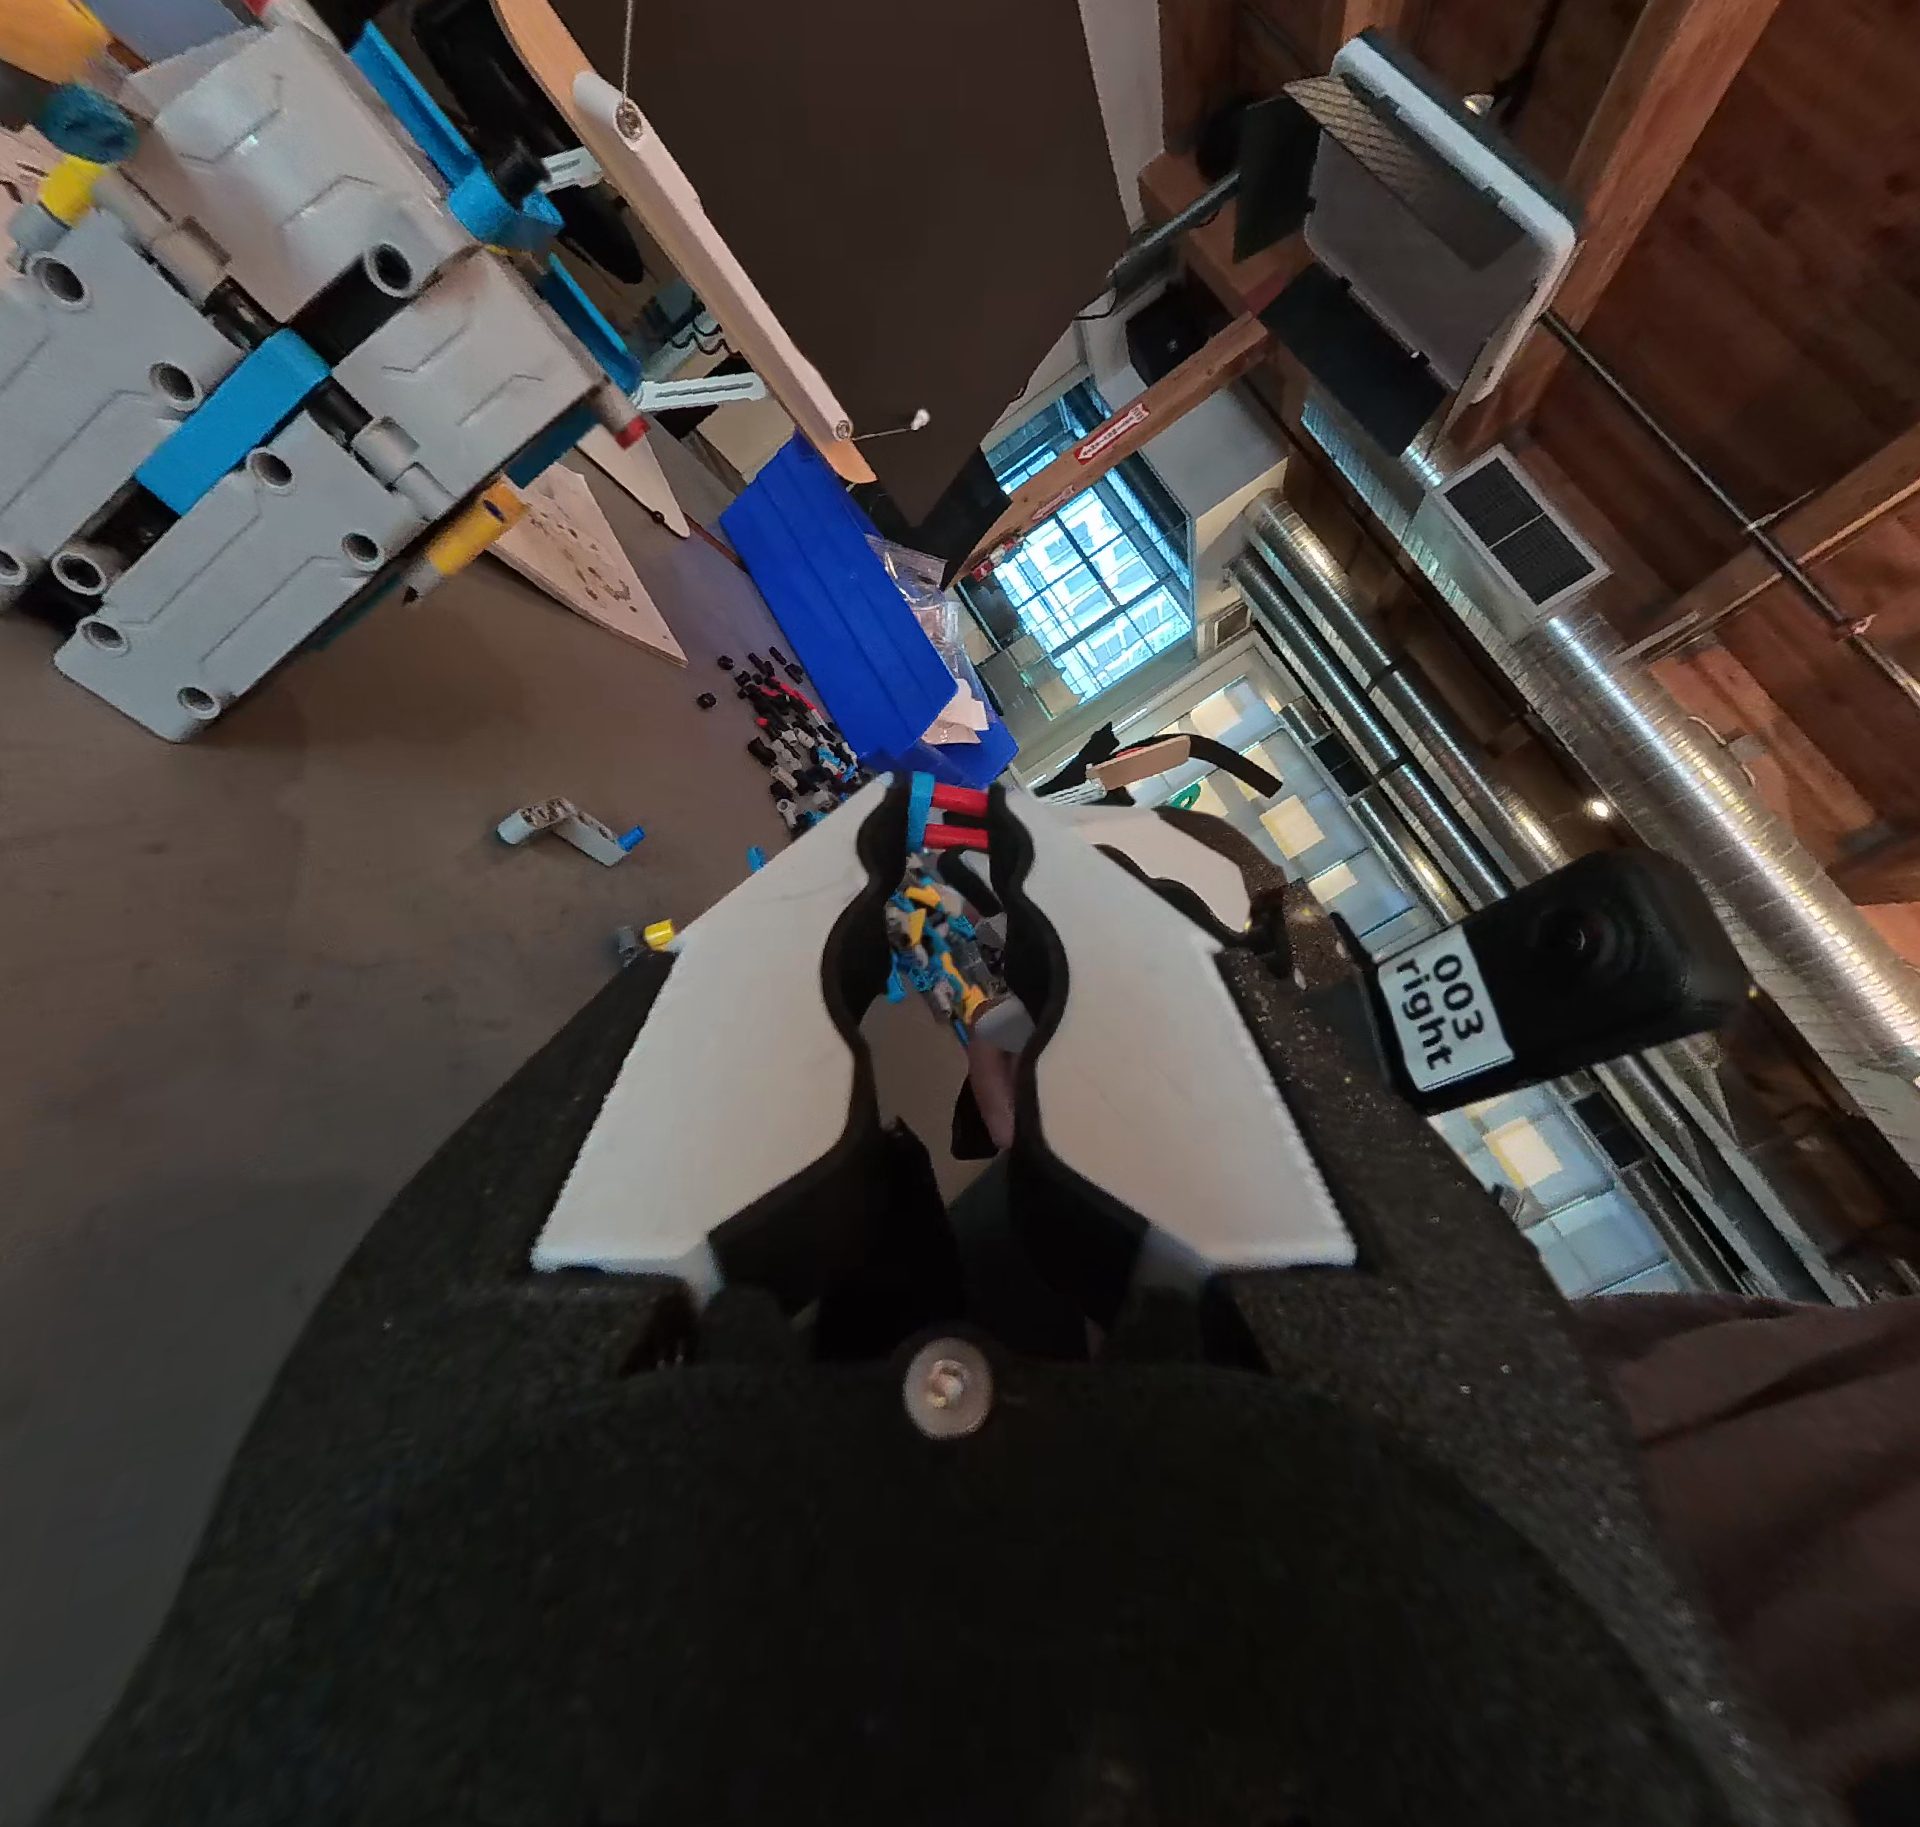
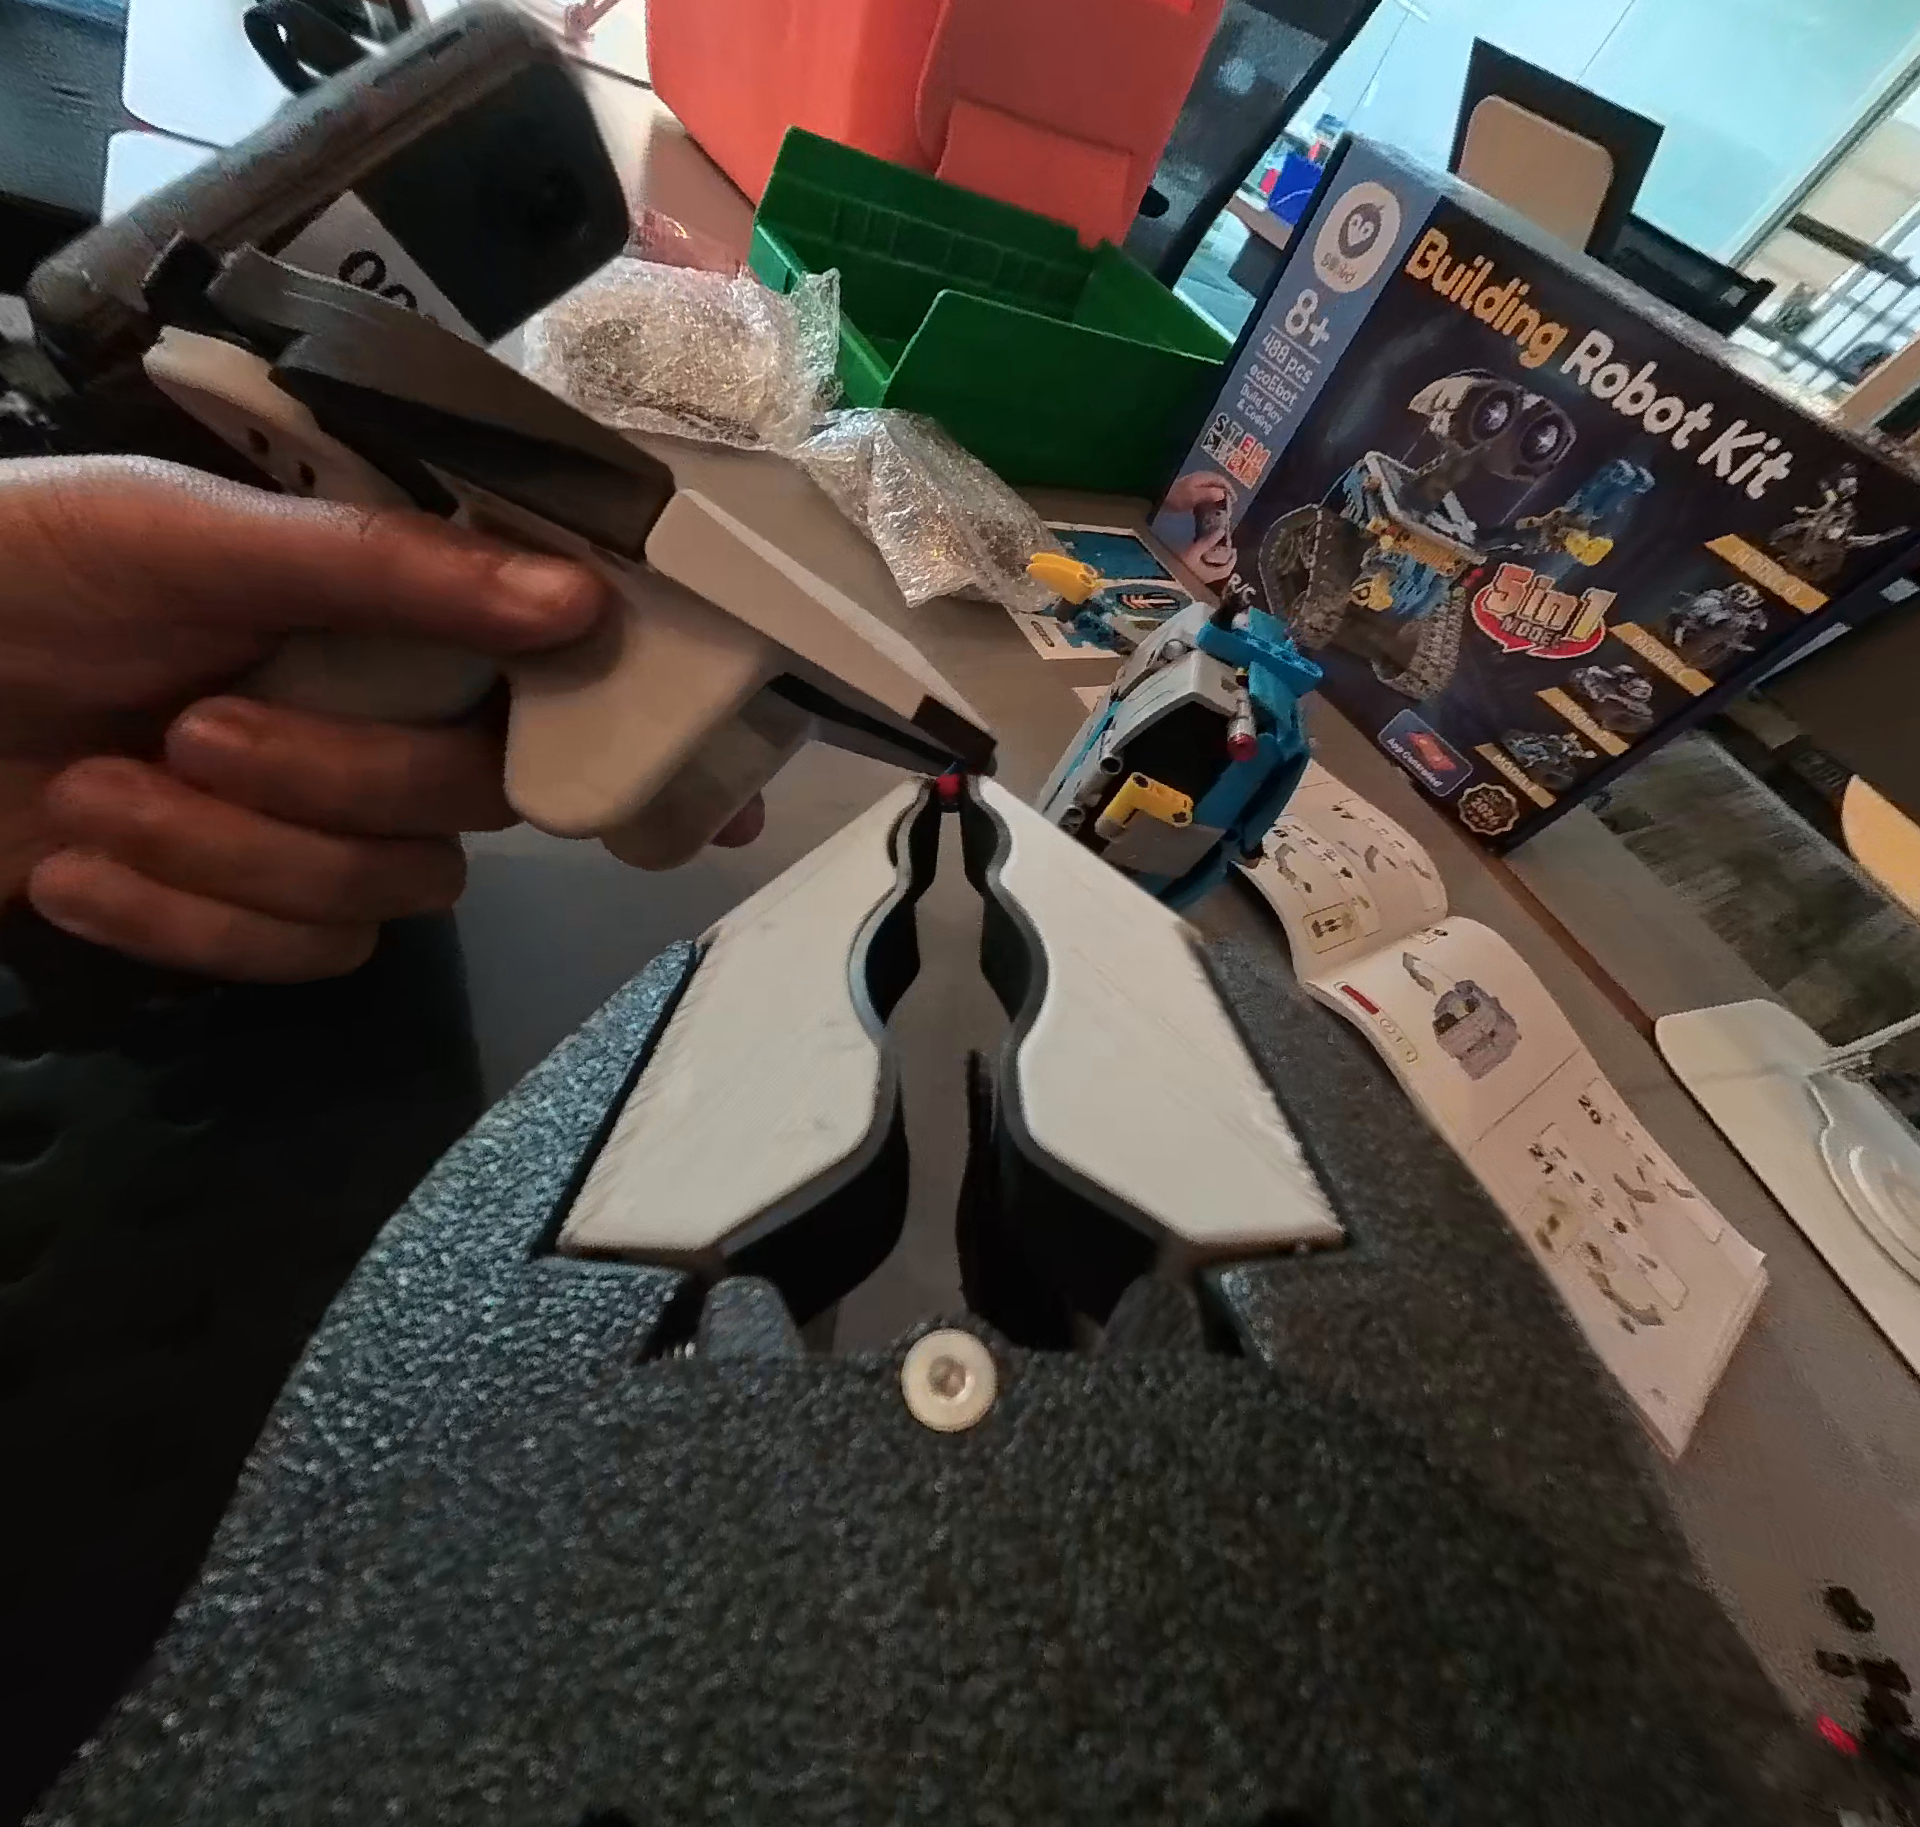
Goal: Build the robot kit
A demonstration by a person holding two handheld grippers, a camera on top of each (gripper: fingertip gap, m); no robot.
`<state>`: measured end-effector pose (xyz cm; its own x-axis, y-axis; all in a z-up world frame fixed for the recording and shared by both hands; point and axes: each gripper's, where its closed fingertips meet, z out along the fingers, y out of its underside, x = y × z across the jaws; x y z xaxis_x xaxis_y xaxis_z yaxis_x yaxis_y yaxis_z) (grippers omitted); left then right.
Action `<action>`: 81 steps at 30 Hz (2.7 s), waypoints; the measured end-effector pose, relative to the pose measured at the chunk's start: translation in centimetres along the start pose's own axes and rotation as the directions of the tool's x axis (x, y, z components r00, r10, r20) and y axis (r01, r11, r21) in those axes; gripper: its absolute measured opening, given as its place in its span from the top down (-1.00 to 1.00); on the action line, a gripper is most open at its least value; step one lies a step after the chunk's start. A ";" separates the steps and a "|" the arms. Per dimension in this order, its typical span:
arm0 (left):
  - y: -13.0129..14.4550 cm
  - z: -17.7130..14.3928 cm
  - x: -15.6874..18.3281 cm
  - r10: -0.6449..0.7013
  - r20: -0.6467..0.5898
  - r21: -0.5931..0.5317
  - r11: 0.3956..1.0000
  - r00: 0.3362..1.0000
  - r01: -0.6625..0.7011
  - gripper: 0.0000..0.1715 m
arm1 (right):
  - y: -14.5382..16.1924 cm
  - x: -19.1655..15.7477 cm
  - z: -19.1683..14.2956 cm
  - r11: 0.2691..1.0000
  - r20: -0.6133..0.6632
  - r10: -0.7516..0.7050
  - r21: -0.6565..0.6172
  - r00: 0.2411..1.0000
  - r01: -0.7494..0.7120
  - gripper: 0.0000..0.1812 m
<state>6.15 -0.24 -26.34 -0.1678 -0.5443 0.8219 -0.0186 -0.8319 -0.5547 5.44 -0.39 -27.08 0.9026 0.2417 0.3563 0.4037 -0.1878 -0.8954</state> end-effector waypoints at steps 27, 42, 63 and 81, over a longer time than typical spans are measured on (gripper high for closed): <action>1.0 -1.3 6.7 0.213 -0.376 0.041 0.976 0.902 -0.213 0.82 | -4.3 -1.9 -4.0 0.647 0.726 0.514 0.022 0.457 -0.762 0.72; 1.5 -1.3 6.7 0.346 -0.336 0.047 0.935 0.876 -0.351 0.82 | -4.2 -2.3 -4.5 0.662 0.757 0.487 0.005 0.435 -0.750 0.79; 1.7 -1.5 6.4 0.299 -0.379 0.010 0.948 0.876 -0.319 0.83 | -3.6 -2.7 -4.2 0.791 0.682 0.420 0.049 0.599 -0.610 0.84; 1.9 -0.6 3.7 0.316 -0.206 -0.127 0.930 0.926 -0.346 0.63 | 0.9 0.0 -2.1 0.882 -0.093 -0.472 -0.037 0.877 0.470 0.82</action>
<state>4.94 -3.78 -24.38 -0.3647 -0.7446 0.5590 -0.0847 -0.5714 -0.8163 6.08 -2.57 -27.29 0.6150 0.2117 0.7595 0.7859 -0.0871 -0.6121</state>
